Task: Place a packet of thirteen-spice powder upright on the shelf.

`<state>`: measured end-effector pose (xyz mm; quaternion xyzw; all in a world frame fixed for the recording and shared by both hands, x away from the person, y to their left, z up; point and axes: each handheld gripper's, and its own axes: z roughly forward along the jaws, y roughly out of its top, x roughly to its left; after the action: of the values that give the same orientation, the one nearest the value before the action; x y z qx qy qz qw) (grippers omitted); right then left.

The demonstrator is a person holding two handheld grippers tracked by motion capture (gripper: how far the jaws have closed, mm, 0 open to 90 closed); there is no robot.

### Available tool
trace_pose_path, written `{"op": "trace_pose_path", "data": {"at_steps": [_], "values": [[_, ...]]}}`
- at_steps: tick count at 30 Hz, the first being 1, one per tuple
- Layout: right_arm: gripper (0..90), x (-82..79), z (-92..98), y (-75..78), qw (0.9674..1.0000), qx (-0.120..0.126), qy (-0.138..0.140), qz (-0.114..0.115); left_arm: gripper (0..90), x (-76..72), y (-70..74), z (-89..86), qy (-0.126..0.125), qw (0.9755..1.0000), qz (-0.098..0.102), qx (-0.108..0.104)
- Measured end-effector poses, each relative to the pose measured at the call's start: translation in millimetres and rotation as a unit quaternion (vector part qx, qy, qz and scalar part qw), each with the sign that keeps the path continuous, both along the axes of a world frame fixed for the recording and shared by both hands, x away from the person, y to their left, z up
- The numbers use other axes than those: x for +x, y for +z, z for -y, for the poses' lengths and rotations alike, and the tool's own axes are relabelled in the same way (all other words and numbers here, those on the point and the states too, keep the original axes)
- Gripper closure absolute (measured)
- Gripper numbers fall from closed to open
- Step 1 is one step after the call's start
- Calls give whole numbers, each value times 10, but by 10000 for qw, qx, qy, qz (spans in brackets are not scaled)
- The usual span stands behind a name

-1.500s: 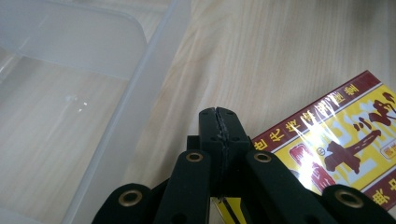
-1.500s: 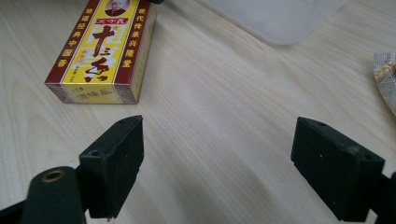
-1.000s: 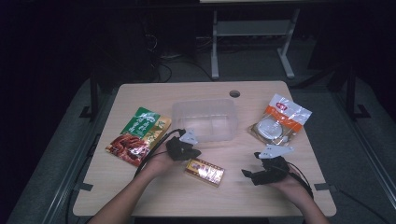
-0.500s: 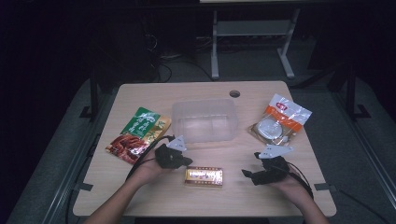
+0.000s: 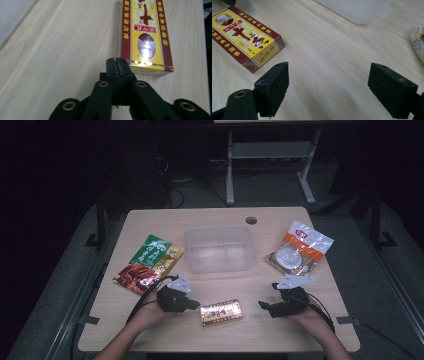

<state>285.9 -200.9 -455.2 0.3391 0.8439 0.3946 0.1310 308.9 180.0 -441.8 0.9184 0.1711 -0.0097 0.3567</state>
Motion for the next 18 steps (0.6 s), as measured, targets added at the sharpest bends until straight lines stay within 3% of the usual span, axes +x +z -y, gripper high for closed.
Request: {"op": "trace_pose_path", "data": {"at_steps": [3,6,9,12,18], "values": [[164,6,2,-3,10000,-9,-11,10,726,-49,67,-37,66,9999,37,-127],[164,12,11,-6,10000,-16,-10,28,510,-134,99,-23,-19,9997,127,-195],[163,5,18,-8,10000,-10,-36,38,350,-206,108,53,-175,9992,175,-298],[160,-11,18,-19,10000,-37,-42,43,268,-253,73,184,-280,9990,243,-257],[160,-39,32,-12,9999,-41,-18,92,225,-318,-15,344,-301,9988,385,-54]]}}
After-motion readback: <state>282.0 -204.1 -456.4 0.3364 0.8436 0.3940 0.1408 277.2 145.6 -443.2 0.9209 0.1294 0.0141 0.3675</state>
